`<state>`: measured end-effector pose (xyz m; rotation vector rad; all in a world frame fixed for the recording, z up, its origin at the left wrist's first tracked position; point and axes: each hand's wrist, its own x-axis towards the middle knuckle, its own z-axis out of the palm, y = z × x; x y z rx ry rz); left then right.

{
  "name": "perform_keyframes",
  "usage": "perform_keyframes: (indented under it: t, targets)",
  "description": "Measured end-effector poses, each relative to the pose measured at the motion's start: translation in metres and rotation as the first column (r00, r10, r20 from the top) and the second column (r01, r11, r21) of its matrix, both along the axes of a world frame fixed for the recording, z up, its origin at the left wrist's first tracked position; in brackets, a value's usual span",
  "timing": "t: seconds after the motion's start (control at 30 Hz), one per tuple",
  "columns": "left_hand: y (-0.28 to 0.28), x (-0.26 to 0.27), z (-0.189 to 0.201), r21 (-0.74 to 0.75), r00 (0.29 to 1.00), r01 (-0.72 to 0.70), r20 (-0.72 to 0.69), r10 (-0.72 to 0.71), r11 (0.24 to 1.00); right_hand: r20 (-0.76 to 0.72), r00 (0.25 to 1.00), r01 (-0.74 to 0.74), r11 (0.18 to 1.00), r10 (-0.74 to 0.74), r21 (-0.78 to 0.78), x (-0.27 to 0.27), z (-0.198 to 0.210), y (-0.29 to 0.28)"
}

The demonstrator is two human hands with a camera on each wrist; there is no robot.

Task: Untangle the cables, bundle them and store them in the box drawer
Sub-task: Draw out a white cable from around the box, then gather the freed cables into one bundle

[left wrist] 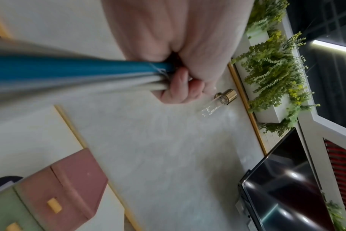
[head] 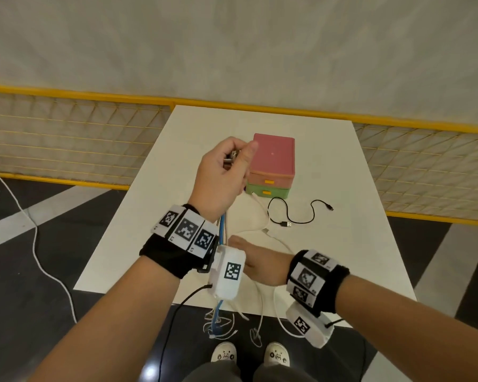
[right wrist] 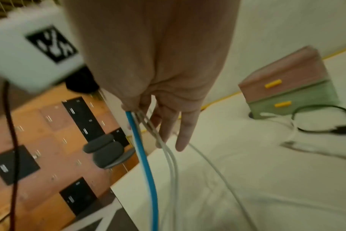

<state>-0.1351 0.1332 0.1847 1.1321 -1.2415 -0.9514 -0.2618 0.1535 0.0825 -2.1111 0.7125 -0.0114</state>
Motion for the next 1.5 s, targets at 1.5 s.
perform_keyframes:
  t: [1.5]
  targets:
    - [-0.047, -0.038, -0.020, 0.099, 0.991, -0.083, -0.097, 0.093, 0.992, 0.466, 0.713, 0.553, 0.829, -0.523, 0.085, -0.043, 0.045, -0.033]
